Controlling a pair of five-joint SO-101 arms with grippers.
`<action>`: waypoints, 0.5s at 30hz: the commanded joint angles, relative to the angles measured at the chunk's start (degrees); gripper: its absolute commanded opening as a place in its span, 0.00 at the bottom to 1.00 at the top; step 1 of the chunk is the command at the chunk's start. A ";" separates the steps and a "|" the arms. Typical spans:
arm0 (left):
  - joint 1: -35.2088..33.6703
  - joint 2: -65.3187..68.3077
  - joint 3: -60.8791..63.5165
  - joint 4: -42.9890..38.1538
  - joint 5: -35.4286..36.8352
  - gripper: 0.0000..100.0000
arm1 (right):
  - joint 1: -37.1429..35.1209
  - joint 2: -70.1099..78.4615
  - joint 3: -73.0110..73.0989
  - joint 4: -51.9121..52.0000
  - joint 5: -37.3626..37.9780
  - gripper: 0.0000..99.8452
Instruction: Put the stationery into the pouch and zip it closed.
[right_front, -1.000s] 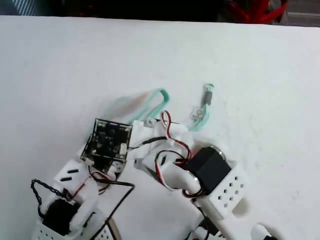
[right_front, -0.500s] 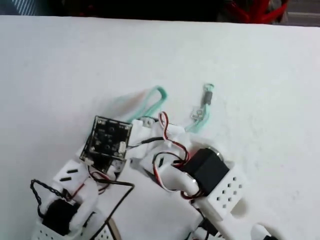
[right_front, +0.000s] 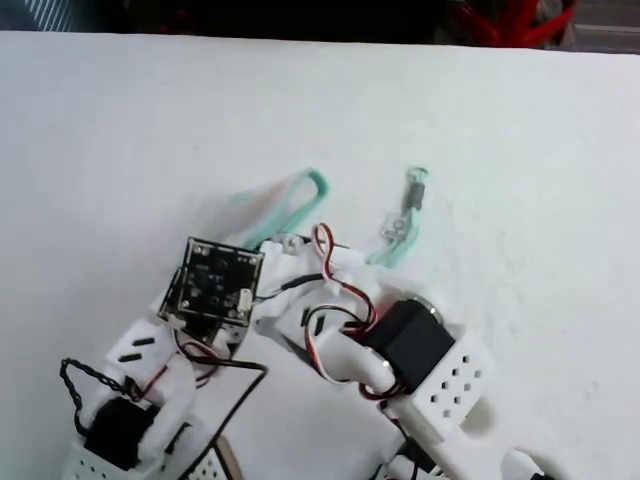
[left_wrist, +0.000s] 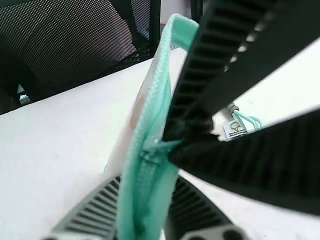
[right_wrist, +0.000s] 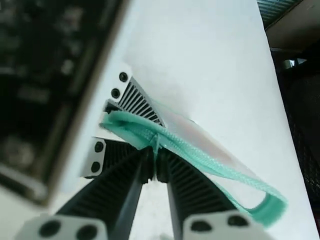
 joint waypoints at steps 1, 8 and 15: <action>-0.13 -0.48 -1.93 -1.76 0.26 0.02 | 1.01 0.57 1.05 -3.56 0.35 0.02; -0.13 -0.48 -1.93 -1.76 0.26 0.02 | 11.03 0.84 3.16 -9.71 -0.62 0.02; -0.13 -0.48 -1.93 -1.76 0.35 0.02 | 14.02 0.57 10.73 -16.31 1.32 0.02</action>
